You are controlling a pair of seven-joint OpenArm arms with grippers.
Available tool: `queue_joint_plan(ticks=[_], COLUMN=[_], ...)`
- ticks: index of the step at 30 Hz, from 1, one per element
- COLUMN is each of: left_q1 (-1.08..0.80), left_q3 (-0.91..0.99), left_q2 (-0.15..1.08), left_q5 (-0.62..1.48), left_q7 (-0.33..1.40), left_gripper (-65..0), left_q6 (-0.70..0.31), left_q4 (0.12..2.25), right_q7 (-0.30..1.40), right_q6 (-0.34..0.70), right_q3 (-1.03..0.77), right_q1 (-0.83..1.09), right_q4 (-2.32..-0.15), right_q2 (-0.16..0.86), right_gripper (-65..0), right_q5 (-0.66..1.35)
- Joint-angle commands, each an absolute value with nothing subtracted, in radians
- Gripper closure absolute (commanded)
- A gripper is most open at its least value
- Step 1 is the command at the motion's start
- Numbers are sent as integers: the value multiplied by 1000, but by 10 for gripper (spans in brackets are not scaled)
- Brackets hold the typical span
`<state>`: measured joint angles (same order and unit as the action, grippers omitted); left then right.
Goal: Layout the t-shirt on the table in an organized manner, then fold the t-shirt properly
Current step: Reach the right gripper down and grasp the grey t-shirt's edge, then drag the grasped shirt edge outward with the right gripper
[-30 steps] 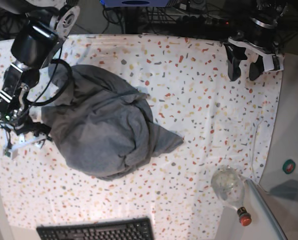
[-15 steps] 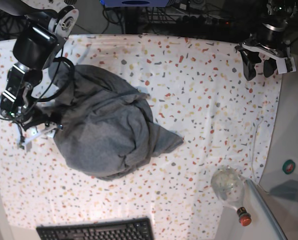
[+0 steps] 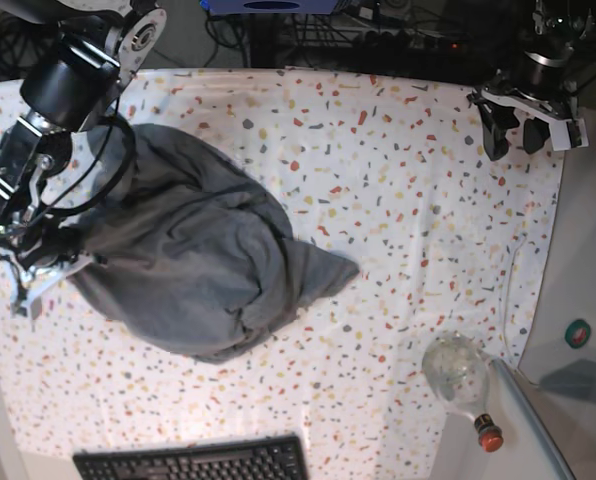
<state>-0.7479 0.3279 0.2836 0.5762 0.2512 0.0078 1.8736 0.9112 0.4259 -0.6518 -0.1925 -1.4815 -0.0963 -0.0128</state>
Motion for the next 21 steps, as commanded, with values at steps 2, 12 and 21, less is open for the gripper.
queue_joint_plan(ticks=[2, 12, 21], left_q1=[-754, -727, -733], left_q3=[329, 283, 292], left_q2=[292, 292, 298], left_q5=[576, 576, 576], left_q7=[234, 234, 234], left_gripper=[-351, -351, -351], left_q6=[7, 7, 7], left_q4=[1886, 1888, 1888], right_q7=[931, 1029, 849], right_q6=[430, 430, 427], right_q3=[-642, -639, -647], right_q1=[-197, -216, -486], right_q4=[-1636, -1908, -1191], right_q2=[-99, -51, 197], right_gripper=[0, 0, -137], right_q5=[2, 2, -4])
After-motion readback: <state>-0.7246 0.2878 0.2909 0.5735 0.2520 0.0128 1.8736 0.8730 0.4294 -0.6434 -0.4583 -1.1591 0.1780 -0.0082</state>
